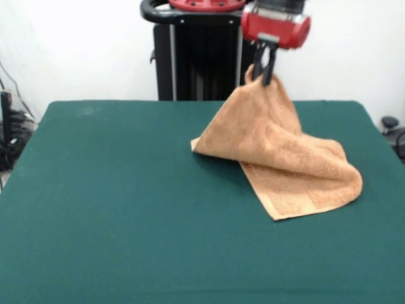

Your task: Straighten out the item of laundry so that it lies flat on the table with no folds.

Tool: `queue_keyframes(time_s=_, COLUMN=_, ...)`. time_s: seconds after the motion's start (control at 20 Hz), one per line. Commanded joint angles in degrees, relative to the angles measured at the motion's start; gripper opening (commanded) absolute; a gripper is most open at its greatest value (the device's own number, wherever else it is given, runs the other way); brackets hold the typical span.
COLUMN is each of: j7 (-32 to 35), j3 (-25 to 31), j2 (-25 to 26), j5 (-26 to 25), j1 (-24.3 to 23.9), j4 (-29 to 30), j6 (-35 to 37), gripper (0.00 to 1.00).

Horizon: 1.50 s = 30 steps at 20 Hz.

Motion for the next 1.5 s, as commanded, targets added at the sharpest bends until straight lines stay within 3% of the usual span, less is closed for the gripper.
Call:
queue_keyframes(time_s=0.05, j7=16.60, j3=-7.62, j2=-7.09, j5=-3.83, j1=8.49, j4=-5.09, j6=24.13, gripper=0.00)
queue_keyframes(time_s=0.6, j7=23.75, j3=-14.23, j2=-9.41, j5=-1.20, j1=18.41, j4=-3.09, j6=29.77, gripper=0.00)
queue_keyframes(time_s=1.0, j7=33.09, j3=-19.49, j2=-13.31, j5=-1.24, j1=28.07, j4=-3.60, j6=39.35, gripper=0.00)
queue_keyframes(time_s=1.5, j7=38.20, j3=-22.47, j2=-15.89, j5=-3.76, j1=31.68, j4=-8.39, j6=48.75, gripper=0.00)
